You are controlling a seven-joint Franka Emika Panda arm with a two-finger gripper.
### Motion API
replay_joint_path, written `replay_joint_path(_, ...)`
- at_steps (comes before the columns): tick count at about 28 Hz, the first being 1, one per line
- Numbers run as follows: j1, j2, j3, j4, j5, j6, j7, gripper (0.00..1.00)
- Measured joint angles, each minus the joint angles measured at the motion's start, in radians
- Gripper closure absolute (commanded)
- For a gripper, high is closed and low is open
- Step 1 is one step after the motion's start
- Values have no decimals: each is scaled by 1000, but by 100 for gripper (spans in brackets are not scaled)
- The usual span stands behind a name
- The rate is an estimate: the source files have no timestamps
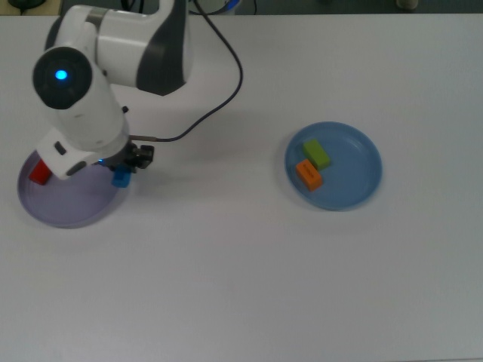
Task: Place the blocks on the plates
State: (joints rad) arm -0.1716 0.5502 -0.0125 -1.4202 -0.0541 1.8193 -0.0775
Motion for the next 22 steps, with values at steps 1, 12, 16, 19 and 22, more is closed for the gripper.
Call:
replay_joint_path(1,-9,1,-2,-1,0,0,-1,100)
replay_joint_path(12,-86,45,-10,-10,0,12,-36,83)
replay_joint_path(16,-86,51,-10,-10,0,47,-36,24)
replay_joint_path(19,-88,52,-11,-10,0,50,-36,2)
replay_joint_path(22,-90,52,-12,-10,0,51,-36,0)
